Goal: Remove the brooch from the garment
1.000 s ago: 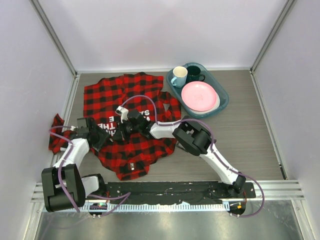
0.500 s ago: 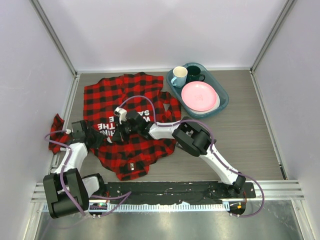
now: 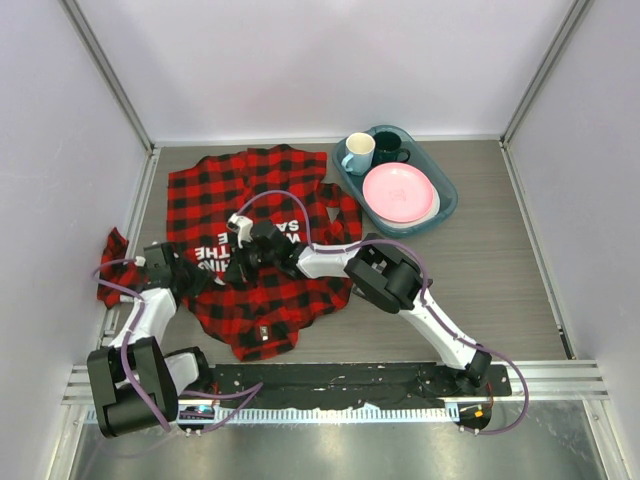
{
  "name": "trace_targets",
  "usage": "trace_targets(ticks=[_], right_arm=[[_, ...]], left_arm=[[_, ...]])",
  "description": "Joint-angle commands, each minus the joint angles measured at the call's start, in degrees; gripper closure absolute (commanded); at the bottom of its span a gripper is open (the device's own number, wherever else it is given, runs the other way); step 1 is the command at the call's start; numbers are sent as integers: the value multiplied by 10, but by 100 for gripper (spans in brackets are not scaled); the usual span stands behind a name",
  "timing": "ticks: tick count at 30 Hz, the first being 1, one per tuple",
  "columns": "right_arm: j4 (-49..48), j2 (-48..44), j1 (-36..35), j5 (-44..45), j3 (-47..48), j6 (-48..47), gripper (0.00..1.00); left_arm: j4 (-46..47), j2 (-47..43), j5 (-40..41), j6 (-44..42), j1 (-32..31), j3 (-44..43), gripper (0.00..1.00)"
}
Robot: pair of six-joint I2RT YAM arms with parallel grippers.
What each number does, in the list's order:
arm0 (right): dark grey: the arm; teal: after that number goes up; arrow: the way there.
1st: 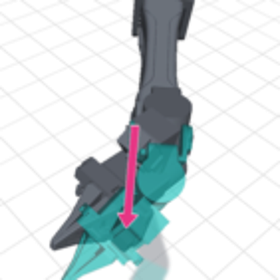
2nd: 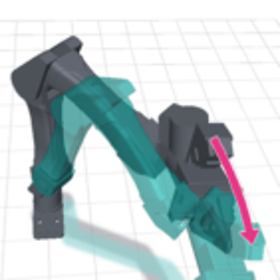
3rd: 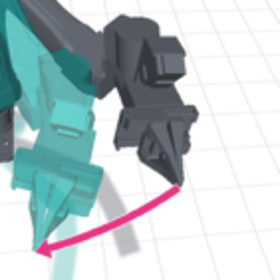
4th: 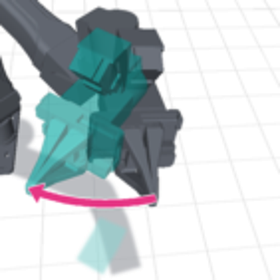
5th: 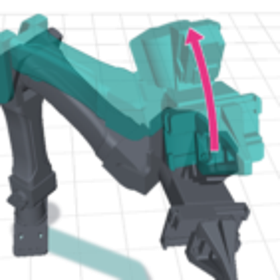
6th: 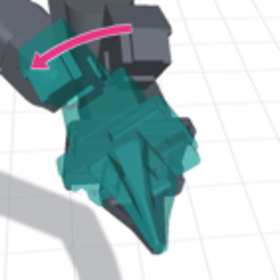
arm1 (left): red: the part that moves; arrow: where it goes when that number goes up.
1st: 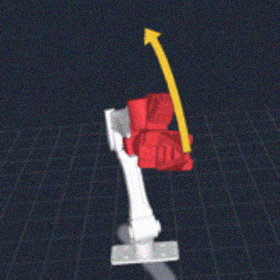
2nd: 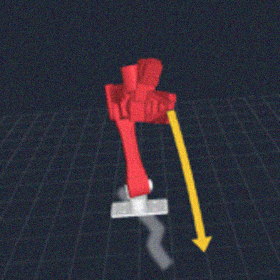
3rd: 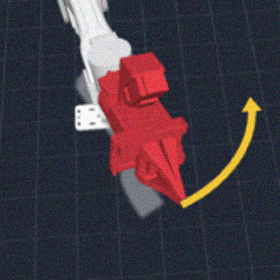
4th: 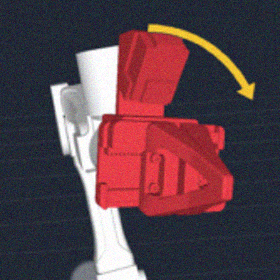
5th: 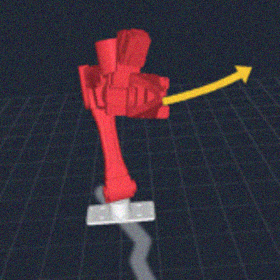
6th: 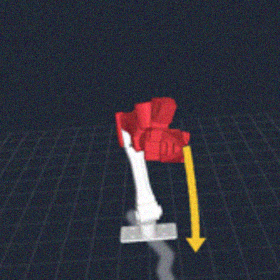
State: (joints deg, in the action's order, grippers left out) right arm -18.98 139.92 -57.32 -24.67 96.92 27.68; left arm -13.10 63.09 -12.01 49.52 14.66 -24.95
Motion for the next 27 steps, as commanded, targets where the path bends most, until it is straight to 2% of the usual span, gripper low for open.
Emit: trace_targets(ticks=[1, 3, 16, 17, 20, 21, 24, 27], right_arm=[[6, -11, -5, 8, 27, -16, 89], [11, -11, -5, 8, 32, -17, 89], [20, -11, -5, 6, 40, -15, 82], [19, -11, -5, 0, 41, -15, 82], [16, -9, -6, -3, 40, -15, 83], [17, -9, -6, -5, 40, -15, 83], [15, -8, -7, -8, 41, -18, 84], [16, -6, -8, -12, 41, -22, 87]], left_arm=[[6, -11, -1, -35, 4, -3, 97], [3, -10, -3, -46, 4, -4, 100], [5, -34, 2, -85, 3, 10, 98], [1, -31, 4, -83, 4, 8, 96], [-19, -28, 1, -70, 4, 2, 75], [-21, -32, 1, -67, 4, 2, 62], [-21, -50, 1, -49, 4, 3, 54], [-18, -55, 3, -29, 5, -1, 55]])
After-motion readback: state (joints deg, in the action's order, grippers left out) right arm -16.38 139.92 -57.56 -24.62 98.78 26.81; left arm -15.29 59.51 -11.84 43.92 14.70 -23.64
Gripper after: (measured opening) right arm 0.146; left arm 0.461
